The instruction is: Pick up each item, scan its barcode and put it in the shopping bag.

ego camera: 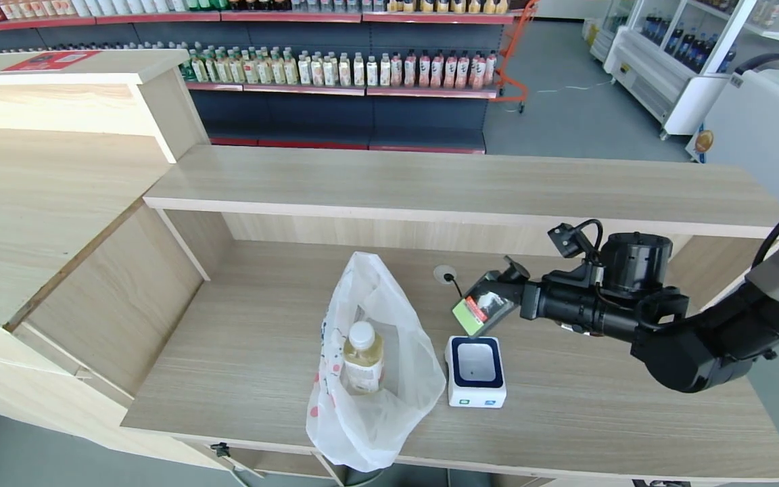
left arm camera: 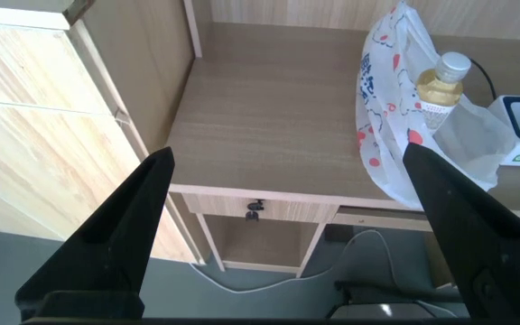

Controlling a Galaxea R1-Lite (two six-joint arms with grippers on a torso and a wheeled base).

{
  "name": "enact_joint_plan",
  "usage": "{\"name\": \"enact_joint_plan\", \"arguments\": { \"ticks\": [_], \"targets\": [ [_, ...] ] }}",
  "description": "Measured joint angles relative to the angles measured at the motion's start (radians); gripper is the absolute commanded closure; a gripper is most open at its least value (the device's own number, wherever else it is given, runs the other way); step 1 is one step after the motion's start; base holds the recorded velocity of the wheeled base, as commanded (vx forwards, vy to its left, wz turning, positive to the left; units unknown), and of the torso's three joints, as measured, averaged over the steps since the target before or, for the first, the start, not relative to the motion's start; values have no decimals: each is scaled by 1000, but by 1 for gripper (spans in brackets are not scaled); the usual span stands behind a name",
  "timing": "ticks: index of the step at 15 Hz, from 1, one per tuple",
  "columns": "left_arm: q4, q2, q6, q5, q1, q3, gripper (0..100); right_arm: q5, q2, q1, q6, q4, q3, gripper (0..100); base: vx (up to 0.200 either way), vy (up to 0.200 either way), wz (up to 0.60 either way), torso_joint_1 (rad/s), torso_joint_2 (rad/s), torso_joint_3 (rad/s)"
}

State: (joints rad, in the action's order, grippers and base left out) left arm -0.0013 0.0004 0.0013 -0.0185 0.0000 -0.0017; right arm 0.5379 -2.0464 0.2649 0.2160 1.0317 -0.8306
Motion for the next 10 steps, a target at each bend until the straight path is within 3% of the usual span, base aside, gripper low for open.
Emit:
{"name": "enact_joint_plan", "arguments": {
  "ticks": [10],
  "targets": [
    [0, 0, -4, 0, 0, 0, 0, -28, -109, 131, -1, -47, -53, 100, 0, 0, 0, 0, 0, 0]
  ]
}}
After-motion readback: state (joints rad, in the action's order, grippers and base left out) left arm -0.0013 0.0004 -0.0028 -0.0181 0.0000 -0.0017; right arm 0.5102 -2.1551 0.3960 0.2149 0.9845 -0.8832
